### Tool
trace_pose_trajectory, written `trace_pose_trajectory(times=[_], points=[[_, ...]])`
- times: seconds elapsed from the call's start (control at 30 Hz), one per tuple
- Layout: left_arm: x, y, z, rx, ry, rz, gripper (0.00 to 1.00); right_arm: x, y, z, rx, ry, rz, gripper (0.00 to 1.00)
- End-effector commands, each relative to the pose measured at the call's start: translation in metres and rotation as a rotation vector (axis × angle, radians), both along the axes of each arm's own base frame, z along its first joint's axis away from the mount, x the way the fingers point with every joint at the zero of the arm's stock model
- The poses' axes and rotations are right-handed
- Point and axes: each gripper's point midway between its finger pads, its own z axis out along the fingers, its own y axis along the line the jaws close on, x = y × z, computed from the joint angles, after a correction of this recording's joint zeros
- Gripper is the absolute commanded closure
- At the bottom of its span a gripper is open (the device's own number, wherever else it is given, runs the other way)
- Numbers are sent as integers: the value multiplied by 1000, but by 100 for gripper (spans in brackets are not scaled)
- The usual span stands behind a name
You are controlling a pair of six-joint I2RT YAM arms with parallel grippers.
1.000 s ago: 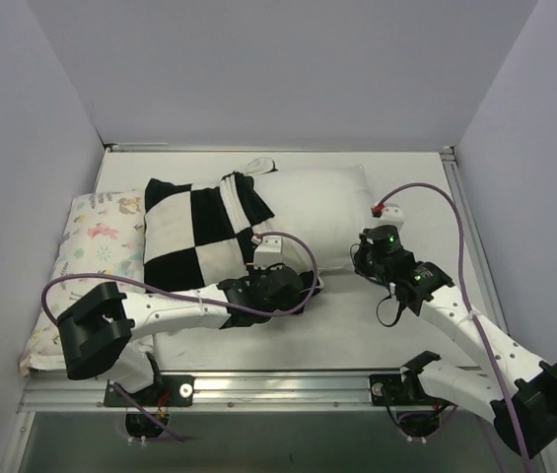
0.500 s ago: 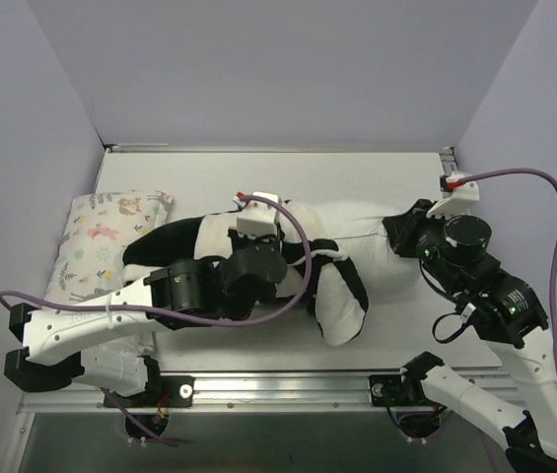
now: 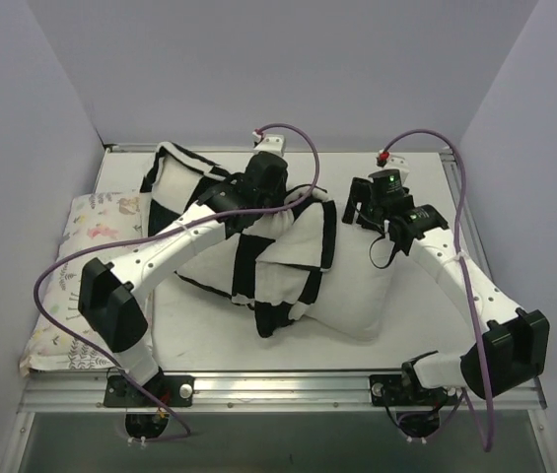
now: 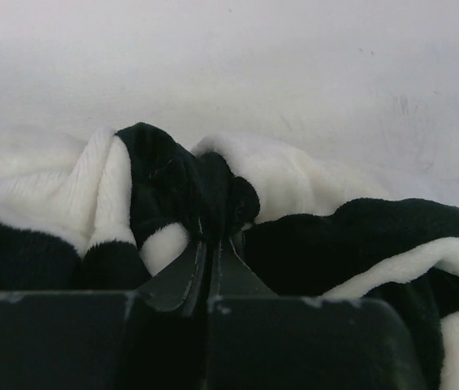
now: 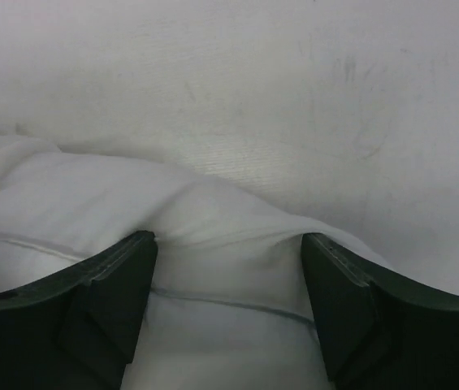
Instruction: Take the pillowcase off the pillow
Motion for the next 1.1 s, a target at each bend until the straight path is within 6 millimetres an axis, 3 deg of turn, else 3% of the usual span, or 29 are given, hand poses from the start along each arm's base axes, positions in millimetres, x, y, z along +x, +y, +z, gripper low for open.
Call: trace_pose_trajectory(times=[0.0, 0.07, 0.1, 0.2, 0.33, 0.5, 0.53, 0.6, 0.63, 0.8, 0.87, 0.93, 0.97, 1.03, 1.07], points=[[-6, -24, -13, -40, 50, -105, 100, -11, 8, 21, 28, -9, 53, 23], [3, -21, -26, -67, 66, -84, 100, -10, 4, 57, 37, -97, 42, 14], [5, -19, -30, -76, 76, -78, 100, -12, 0, 64, 31, -106, 31, 9], [14, -16, -46, -81, 114, -49, 100, -25, -10, 103, 48, -189, 15, 6], [21, -8, -65, -92, 149, 27, 100, -51, -15, 110, 90, -197, 17, 4], [29, -7, -72, -136, 156, 52, 100, -103, 7, 69, 140, -128, 113, 3], [30, -7, -73, -136, 157, 52, 100, -113, 7, 37, 127, -62, 117, 3], [32, -9, -74, -138, 160, 49, 100, -124, 14, 14, 133, -39, 144, 1], [33, -12, -75, -141, 163, 43, 100, -131, 13, -16, 122, 15, 139, 0], [36, -22, -72, -167, 164, 22, 100, -120, 26, -70, 103, 96, 141, 0], [33, -29, -66, -183, 156, -15, 100, -111, 26, -76, 70, 107, 123, 1], [33, -30, -51, -180, 128, -47, 100, -99, 14, -87, 26, 130, 59, 10], [31, -32, -44, -187, 117, -65, 100, -94, 12, -90, 45, 143, 53, 37], [28, -29, -21, -187, 71, -98, 79, -86, 1, -100, 74, 185, 10, 82], [26, -27, -13, -190, 54, -106, 66, -76, -12, -100, 101, 180, -36, 91]])
